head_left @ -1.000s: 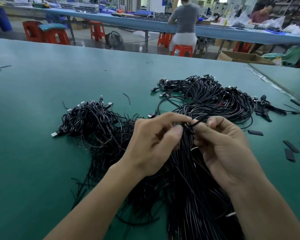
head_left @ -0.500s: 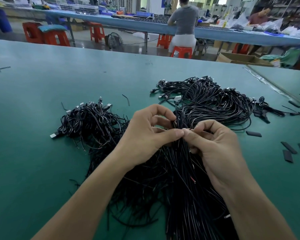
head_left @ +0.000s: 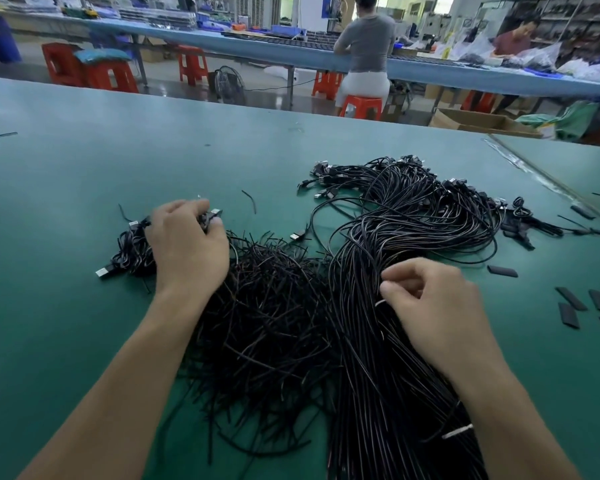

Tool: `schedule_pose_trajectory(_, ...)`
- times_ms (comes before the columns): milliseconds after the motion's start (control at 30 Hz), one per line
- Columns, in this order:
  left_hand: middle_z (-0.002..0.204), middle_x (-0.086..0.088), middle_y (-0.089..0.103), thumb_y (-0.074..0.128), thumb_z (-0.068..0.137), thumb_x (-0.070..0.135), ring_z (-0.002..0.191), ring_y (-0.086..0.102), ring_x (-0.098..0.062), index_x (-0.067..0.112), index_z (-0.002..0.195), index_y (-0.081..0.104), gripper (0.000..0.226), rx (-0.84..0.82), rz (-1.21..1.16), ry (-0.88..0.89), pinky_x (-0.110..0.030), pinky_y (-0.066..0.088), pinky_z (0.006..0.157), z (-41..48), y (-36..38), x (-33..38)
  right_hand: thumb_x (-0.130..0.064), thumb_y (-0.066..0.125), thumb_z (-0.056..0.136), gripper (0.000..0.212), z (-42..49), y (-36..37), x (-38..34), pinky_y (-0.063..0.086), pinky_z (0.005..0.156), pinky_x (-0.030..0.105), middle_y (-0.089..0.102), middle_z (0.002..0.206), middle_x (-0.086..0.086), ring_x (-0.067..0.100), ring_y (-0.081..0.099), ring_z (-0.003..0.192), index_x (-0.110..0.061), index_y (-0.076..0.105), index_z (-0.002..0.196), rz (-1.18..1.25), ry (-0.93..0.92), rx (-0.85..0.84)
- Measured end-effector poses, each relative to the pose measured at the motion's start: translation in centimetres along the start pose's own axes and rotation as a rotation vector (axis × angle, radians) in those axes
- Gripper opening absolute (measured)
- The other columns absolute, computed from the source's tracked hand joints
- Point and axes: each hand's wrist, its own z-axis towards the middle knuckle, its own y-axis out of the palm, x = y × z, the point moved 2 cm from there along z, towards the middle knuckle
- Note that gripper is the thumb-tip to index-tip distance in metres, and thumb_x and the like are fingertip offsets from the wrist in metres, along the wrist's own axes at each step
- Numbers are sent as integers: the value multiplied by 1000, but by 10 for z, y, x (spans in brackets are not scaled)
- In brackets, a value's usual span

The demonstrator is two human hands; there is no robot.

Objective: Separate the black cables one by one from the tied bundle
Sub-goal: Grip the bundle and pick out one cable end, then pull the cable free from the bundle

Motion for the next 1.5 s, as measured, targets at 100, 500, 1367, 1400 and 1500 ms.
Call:
schedule_pose_trajectory(100,147,-6,43,55,99,32,136,32,-33,18,136,59,40,-47,171,-48,-47,25,111,-7,7,1,-33,74,83,10,-6,12,-1,41,55,11,64,65,-16,-4,59,64,-32,67,76,-122,-1,-110)
schedule_pose_trajectory(500,155,-5,36,56,94,43,140,31,-25,22,138,56,49,-17,327,257,-43,12,108,-26,14,16,-44,70,80,25,-24,26,-19,50,60,28,56,83,-11,11,60,76,-20,65,75,-463,-30,-358)
schedule_pose_trajectory(1367,110,15,59,63,94,35,105,51,-14,43,109,68,18,-428,243,750,-35,39,87,-58,35,30,-15,81,80,58,-14,6,-24,57,79,43,73,76,0,11,68,63,-34,56,128,264,15,-554)
schedule_pose_trajectory(1400,112,15,58,63,95,35,107,50,-14,43,110,68,18,-413,268,769,-34,38,87,-58,34,31,-12,81,80,57,-15,4,-27,58,76,39,72,75,-1,12,68,62,-28,58,130,291,18,-582)
schedule_pose_trajectory(1500,131,14,49,57,97,39,122,42,-16,43,124,60,28,-505,404,819,-34,32,93,-60,36,24,-1,81,78,59,-22,1,-40,53,63,22,67,70,-1,13,63,59,-19,61,130,521,-19,-720)
